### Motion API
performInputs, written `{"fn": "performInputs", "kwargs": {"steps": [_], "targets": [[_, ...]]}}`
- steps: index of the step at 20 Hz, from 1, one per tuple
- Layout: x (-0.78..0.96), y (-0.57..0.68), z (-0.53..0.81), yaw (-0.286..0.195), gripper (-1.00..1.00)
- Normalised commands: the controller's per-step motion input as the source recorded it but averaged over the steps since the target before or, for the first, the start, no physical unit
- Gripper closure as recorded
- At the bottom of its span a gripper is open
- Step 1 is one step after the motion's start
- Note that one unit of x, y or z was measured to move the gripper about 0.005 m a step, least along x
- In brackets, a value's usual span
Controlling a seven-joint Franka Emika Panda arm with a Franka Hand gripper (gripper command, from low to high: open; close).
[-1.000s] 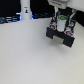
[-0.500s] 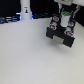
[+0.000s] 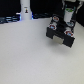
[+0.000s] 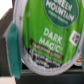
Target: Open the kcup holder, insert the kcup into the holder, and close the kcup holder
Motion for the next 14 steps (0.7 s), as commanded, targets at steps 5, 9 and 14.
{"fn": "performInputs", "kwargs": {"steps": [5,9,14], "targets": [[-0.06,-0.05,-0.15,0.004,1.0],[-0.09,-0.07,-0.24,0.011,1.0],[-0.15,-0.05,-0.29,0.033,1.0]]}}
